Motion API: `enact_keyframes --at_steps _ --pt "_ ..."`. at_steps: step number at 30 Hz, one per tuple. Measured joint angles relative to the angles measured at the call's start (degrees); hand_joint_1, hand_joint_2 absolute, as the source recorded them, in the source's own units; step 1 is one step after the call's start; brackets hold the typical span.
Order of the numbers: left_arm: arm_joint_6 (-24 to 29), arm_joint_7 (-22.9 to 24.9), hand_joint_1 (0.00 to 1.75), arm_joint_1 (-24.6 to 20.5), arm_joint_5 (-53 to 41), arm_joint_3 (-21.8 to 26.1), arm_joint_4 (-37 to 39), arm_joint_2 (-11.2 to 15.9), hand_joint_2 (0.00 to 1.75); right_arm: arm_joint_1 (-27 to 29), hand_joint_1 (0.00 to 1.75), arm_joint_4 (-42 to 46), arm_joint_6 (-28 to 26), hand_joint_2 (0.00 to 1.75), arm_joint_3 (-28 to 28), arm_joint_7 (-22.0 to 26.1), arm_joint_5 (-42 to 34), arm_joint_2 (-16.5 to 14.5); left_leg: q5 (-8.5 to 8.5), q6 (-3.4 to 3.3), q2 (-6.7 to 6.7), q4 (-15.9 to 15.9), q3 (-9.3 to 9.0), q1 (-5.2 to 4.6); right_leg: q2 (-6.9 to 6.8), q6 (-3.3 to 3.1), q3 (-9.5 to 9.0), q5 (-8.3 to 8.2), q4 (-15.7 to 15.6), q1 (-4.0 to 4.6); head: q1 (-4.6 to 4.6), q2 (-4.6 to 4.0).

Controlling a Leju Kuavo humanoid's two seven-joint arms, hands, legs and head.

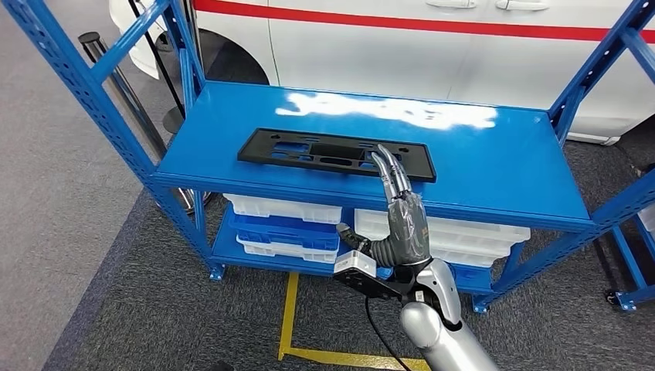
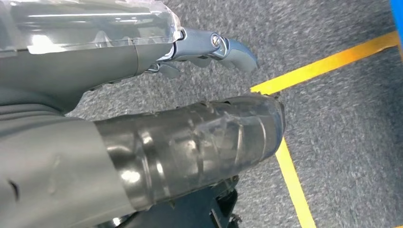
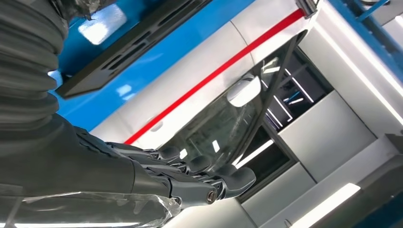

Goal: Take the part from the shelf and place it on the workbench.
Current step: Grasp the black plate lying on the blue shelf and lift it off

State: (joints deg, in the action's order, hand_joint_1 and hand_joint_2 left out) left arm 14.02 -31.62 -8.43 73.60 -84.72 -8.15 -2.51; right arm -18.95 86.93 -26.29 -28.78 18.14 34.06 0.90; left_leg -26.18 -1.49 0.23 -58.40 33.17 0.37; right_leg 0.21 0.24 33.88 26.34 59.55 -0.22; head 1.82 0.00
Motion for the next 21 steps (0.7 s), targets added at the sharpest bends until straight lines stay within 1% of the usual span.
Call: enact_keyframes --at_steps 1,3,4,5,6,7,8,9,10,11,12,13,14,15,17,18,19,20,21 --pt "-0.02 -0.29 0.00 0.00 -0.03 -0.01 0.00 -0.01 0.00 0.02 0.00 0.00 0.01 1.75 0.05 0.02 0.09 0.07 0.04 0.27 0.01 0.06 0.06 -0.04 0.03 -0.17 -0.06 0.16 -0.38 0.18 0.00 0.00" --pt "-0.54 -0.43 0.00 -0.02 -0.05 -0.03 0.00 0.02 0.00 0.05 0.00 0.01 0.01 1.75 0.14 0.03 0.52 0.19 -0.04 0.88 0.01 0.12 0.04 0.02 0.07 -0.68 -0.11 -0.14 -0.80 0.00 0.00 0.00" --pt "-0.95 -0.43 0.00 -0.04 -0.03 -0.04 0.00 0.04 0.00 0.03 0.00 0.01 -0.02 1.75 0.17 0.02 0.90 0.22 -0.58 1.20 -0.02 -0.47 0.25 0.05 0.04 -1.04 -0.27 -0.30 -1.08 -0.18 -0.03 0.00" --pt "-1.44 -0.33 0.00 -0.05 0.05 -0.05 0.00 0.07 0.00 0.01 0.00 0.01 -0.08 1.75 0.22 -0.02 1.42 0.23 -1.72 1.51 -0.04 -2.10 0.93 0.09 -0.02 -1.37 -0.42 -0.46 -1.37 -0.38 -0.06 0.00" --pt "-1.98 -0.07 0.00 -0.05 0.22 -0.05 0.00 0.10 0.00 0.01 0.00 -0.01 -0.18 1.75 0.25 -0.09 2.03 0.24 -3.45 1.77 -0.07 -5.00 2.22 0.20 -0.09 -1.59 -0.53 -0.52 -1.51 -0.47 -0.09 0.00" --pt "-2.53 0.25 0.00 -0.01 0.43 -0.05 0.00 0.14 0.00 0.01 0.00 -0.07 -0.31 1.75 0.27 -0.18 2.69 0.26 -5.40 2.02 -0.07 -8.85 3.95 0.25 -0.11 -1.73 -0.53 -0.52 -1.50 -0.47 -0.11 0.00" --pt "-3.06 0.59 0.00 0.05 0.64 -0.05 0.00 0.18 0.00 0.03 0.00 -0.17 -0.45 1.75 0.30 -0.32 3.30 0.30 -7.00 2.23 -0.07 -12.72 5.76 0.30 -0.14 -1.76 -0.47 -0.50 -1.44 -0.45 -0.11 0.00" --pt "-3.56 0.84 0.00 0.11 0.82 -0.04 0.00 0.22 0.00 0.06 0.00 -0.29 -0.58 1.75 0.31 -0.44 3.78 0.35 -7.69 2.38 -0.06 -15.37 7.02 0.33 -0.15 -1.79 -0.44 -0.47 -1.36 -0.44 -0.11 0.00" --pt "-3.95 0.93 0.00 0.16 0.87 -0.05 0.00 0.27 0.00 0.07 0.00 -0.39 -0.69 1.75 0.33 -0.55 4.17 0.43 -7.23 2.46 -0.06 -15.93 7.31 0.35 -0.13 -1.79 -0.41 -0.43 -1.26 -0.44 -0.11 0.00" --pt "-4.26 0.96 0.00 0.17 0.85 -0.06 0.00 0.31 0.00 0.09 0.00 -0.45 -0.78 1.75 0.37 -0.63 4.48 0.50 -5.69 2.44 -0.05 -14.06 6.40 0.37 -0.09 -1.75 -0.43 -0.36 -1.13 -0.45 -0.11 0.00" --pt "-4.57 0.96 0.00 0.15 0.79 -0.08 0.00 0.37 0.00 0.10 0.00 -0.48 -0.84 1.75 0.42 -0.65 4.73 0.58 -3.53 2.34 -0.05 -10.33 4.58 0.39 -0.03 -1.67 -0.49 -0.24 -0.98 -0.46 -0.11 0.00" --pt "-4.86 0.96 0.00 0.12 0.73 -0.09 0.00 0.43 0.00 0.10 0.00 -0.49 -0.89 1.75 0.48 -0.65 4.93 0.64 -1.90 2.15 -0.07 -6.23 2.53 0.36 0.03 -1.50 -0.51 -0.09 -0.82 -0.40 -0.11 0.00" --pt "-5.12 0.94 0.00 0.08 0.69 -0.12 0.00 0.49 0.00 0.09 0.00 -0.49 -0.93 1.75 0.58 -0.66 5.08 0.69 -0.78 1.89 -0.11 -2.85 0.88 0.29 0.08 -1.28 -0.46 0.04 -0.64 -0.30 -0.10 0.00" --pt "-5.33 0.93 0.00 0.04 0.69 -0.16 0.00 0.52 0.00 0.09 0.00 -0.50 -0.95 1.75 0.70 -0.66 5.19 0.73 -0.34 1.62 -0.16 -0.83 -0.04 0.19 0.11 -1.02 -0.36 0.09 -0.53 -0.21 -0.09 0.00" --pt "-5.63 0.92 0.00 0.04 0.69 -0.30 0.00 0.55 0.00 0.10 0.00 -0.50 -0.97 1.75 0.97 -0.67 5.51 0.85 -0.38 1.06 -0.25 0.01 -0.22 0.02 0.13 -0.45 -0.17 -0.01 -0.55 -0.09 -0.08 0.00" --pt "-5.79 0.92 0.00 0.05 0.70 -0.37 0.00 0.56 0.00 0.11 0.00 -0.49 -0.98 1.75 1.11 -0.71 5.78 0.93 -0.22 0.71 -0.24 0.20 -0.24 0.10 0.12 -0.13 -0.12 0.05 -0.54 -0.15 -0.08 0.00" --pt "-5.95 0.92 0.00 0.04 0.74 -0.41 0.00 0.58 0.00 0.10 0.00 -0.48 -0.99 1.75 1.24 -0.74 6.05 1.05 -0.05 0.30 -0.22 0.45 -0.33 0.19 0.10 0.19 0.06 0.44 -0.08 -0.22 -0.07 0.00" --pt "-6.10 0.92 0.00 -0.01 0.76 -0.44 0.00 0.61 0.00 0.10 0.00 -0.47 -1.01 1.75 1.35 -0.78 6.30 1.19 0.11 -0.09 -0.18 0.71 -0.43 0.30 0.08 0.50 0.68 1.39 1.28 -0.29 -0.06 0.00" --pt "-6.20 0.92 0.00 -0.06 0.78 -0.46 0.00 0.63 0.00 0.12 0.00 -0.47 -1.03 1.75 1.42 -0.82 6.45 1.34 0.23 -0.41 -0.14 0.91 -0.53 0.39 0.06 0.79 1.85 2.90 3.82 -0.41 -0.05 0.00"
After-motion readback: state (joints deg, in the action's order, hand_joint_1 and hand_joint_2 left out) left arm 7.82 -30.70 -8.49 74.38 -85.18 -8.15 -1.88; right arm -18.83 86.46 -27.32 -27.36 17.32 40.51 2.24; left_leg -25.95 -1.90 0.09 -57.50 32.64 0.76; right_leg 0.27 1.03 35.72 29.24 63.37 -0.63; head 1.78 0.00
